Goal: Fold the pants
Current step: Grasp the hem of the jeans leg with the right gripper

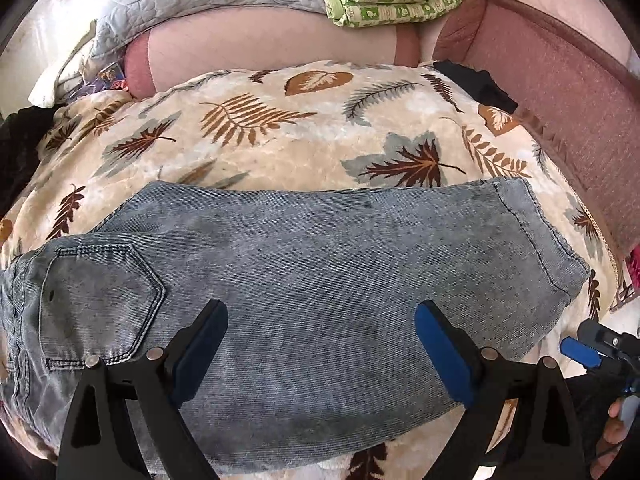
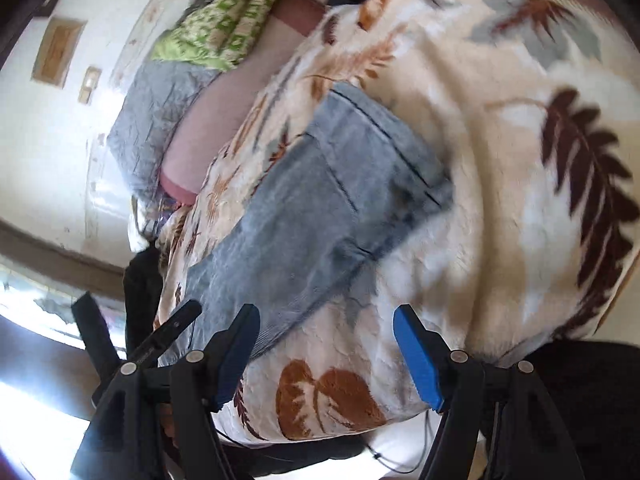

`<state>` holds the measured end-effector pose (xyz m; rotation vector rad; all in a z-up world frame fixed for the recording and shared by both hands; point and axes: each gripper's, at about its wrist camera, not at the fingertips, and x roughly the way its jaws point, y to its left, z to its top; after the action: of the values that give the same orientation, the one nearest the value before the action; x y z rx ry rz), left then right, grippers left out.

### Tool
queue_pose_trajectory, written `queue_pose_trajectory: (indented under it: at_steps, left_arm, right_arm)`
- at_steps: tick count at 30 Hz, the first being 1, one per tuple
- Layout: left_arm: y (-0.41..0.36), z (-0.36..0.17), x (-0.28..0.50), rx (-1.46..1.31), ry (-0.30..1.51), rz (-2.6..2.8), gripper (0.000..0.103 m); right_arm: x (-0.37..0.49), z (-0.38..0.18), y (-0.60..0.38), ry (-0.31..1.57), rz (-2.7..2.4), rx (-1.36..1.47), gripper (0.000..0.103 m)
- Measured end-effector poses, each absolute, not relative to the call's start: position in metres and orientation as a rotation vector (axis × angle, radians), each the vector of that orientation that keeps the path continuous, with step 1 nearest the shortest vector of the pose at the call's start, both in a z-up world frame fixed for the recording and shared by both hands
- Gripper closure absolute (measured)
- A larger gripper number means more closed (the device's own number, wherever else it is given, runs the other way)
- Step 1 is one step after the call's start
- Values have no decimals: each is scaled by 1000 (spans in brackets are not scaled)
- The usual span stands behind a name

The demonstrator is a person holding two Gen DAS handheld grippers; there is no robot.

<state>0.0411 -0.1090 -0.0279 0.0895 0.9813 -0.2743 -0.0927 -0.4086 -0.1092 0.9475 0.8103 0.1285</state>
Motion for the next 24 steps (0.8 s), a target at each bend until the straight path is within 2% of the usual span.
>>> queue_pose_trajectory:
  at_steps: [14, 24]
  left_arm:
    - [-103, -34, 37, 68, 1007, -250, 8]
    - [-125, -38, 44, 81, 1017, -267, 8]
  right_arm:
    - [-86, -128, -451, 728, 83, 1226, 30]
    - [-70, -129, -469, 692, 45, 1312, 30]
